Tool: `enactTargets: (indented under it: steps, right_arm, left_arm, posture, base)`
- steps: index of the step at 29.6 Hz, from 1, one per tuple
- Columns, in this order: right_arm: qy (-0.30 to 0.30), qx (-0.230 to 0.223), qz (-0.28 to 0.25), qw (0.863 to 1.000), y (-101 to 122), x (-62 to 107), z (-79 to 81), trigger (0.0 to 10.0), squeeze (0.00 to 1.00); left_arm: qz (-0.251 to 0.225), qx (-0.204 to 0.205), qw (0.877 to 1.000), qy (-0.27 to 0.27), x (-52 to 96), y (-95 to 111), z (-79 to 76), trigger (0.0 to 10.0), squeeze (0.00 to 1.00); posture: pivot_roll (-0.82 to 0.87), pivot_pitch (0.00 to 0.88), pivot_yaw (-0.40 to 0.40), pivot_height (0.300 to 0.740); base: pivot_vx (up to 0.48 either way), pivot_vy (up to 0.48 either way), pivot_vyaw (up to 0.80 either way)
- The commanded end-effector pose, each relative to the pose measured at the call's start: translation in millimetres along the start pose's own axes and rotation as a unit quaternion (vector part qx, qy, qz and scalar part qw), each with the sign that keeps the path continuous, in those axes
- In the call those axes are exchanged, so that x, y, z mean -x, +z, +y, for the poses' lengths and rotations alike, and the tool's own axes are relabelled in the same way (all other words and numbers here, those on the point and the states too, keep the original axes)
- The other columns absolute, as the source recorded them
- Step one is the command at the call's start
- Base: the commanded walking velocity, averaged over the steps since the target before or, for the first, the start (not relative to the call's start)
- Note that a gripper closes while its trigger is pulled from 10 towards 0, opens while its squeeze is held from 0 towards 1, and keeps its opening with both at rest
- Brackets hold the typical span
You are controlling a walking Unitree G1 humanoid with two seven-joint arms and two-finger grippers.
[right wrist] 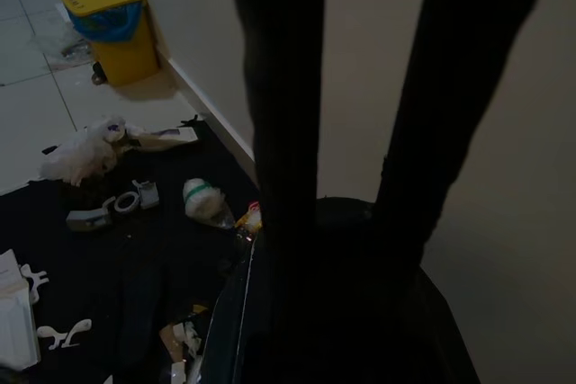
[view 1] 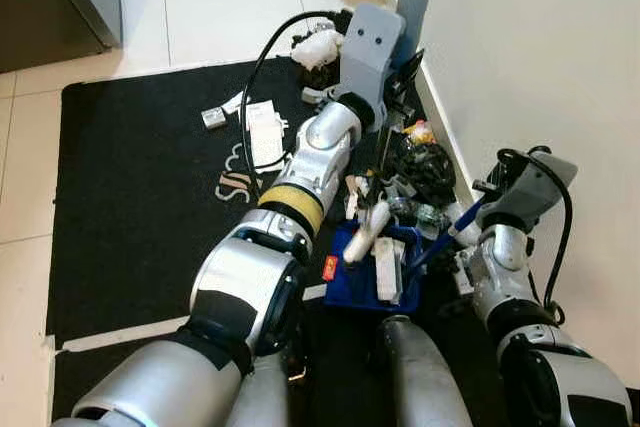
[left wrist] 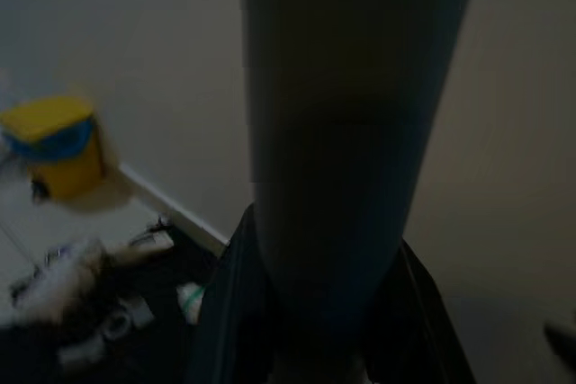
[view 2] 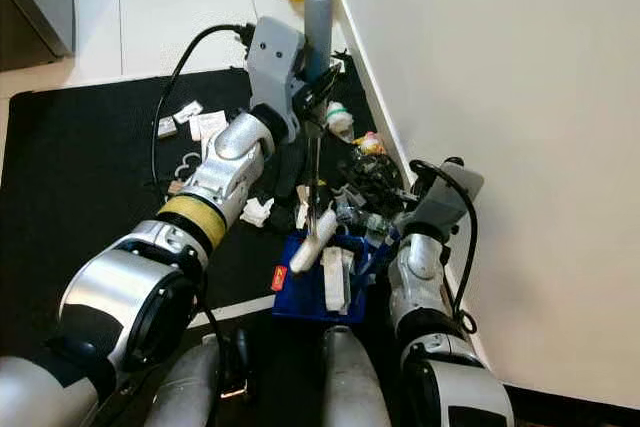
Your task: Sweep floor
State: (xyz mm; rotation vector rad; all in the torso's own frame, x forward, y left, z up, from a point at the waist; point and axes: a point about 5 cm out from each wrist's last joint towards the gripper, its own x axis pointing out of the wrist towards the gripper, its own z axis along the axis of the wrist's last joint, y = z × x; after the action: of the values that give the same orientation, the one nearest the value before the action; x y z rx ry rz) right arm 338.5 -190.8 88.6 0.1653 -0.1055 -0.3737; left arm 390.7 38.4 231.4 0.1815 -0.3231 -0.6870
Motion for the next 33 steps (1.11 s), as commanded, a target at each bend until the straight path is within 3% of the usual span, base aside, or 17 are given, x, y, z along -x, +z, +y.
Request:
enactTargets:
  steps: [1, 6, 9, 10, 14, 16, 18, 22, 24, 33]
  right_arm:
    - [-0.013, -0.006, 0.059, 0.998, -23.8, 13.5, -6.1, 10.0, 0.00]
    - [-0.009, -0.007, 0.062, 0.998, -24.1, 13.3, -4.5, 10.0, 0.00]
    - [-0.006, -0.008, 0.063, 0.998, -24.1, 13.0, -3.5, 10.0, 0.00]
    - [-0.006, -0.008, 0.063, 0.998, -24.1, 13.0, -3.5, 10.0, 0.00]
    - [-0.005, -0.009, 0.064, 0.998, -24.3, 13.1, -3.1, 10.0, 0.00]
    - [-0.004, -0.009, 0.064, 0.998, -24.3, 13.0, -3.2, 10.0, 0.00]
    - [-0.004, -0.009, 0.064, 0.998, -24.6, 13.3, -3.8, 10.0, 0.00]
    - [-0.003, -0.009, 0.065, 0.998, -24.9, 13.4, -4.3, 10.0, 0.00]
    - [-0.001, -0.008, 0.066, 0.998, -25.2, 13.6, -3.8, 10.0, 0.00]
    - [0.003, -0.006, 0.061, 0.998, -23.8, 12.9, -2.9, 10.0, 0.00]
  left_arm:
    - [0.015, -0.036, 0.999, -0.003, 14.6, -7.5, 14.2, 10.0, 0.00]
    - [0.072, -0.097, 0.993, 0.006, 43.7, -21.9, 44.7, 10.0, 0.00]
    - [0.128, -0.156, 0.979, 0.033, 67.6, -34.9, 66.6, 10.0, 0.00]
    - [0.128, -0.156, 0.979, 0.033, 67.6, -34.9, 66.6, 10.0, 0.00]
    - [0.183, -0.220, 0.954, 0.088, 95.8, -46.9, 90.1, 10.0, 0.00]
    - [0.196, -0.225, 0.949, 0.105, 104.1, -50.8, 95.4, 10.0, 0.00]
    - [0.226, -0.228, 0.937, 0.138, 124.0, -61.9, 104.2, 10.0, 0.00]
    - [0.247, -0.222, 0.930, 0.156, 139.9, -75.4, 104.6, 10.0, 0.00]
    - [0.261, -0.198, 0.931, 0.161, 148.2, -92.5, 93.6, 10.0, 0.00]
    - [0.257, -0.117, 0.939, 0.195, 130.0, -116.0, 51.3, 10.0, 0.00]
  posture:
    - [-0.03, 0.285, -0.021, 0.740]
    - [-0.02, 0.282, -0.025, 0.740]
    - [-0.02, 0.285, -0.024, 0.740]
    - [-0.02, 0.285, -0.024, 0.740]
    - [-0.02, 0.284, -0.023, 0.740]
    - [-0.02, 0.287, -0.023, 0.740]
    - [-0.02, 0.286, -0.024, 0.740]
    - [-0.02, 0.287, -0.027, 0.740]
    - [-0.02, 0.290, -0.031, 0.740]
    - [-0.04, 0.291, -0.024, 0.740]
  base:
    - [0.000, 0.000, 0.00]
    - [0.000, 0.000, 0.00]
    - [0.000, 0.000, 0.00]
    - [0.000, 0.000, 0.00]
    - [0.000, 0.000, 0.00]
    - [0.000, 0.000, 0.00]
    - [0.000, 0.000, 0.00]
    - [0.000, 0.000, 0.00]
    - [0.000, 0.000, 0.00]
    - [0.000, 0.000, 0.00]
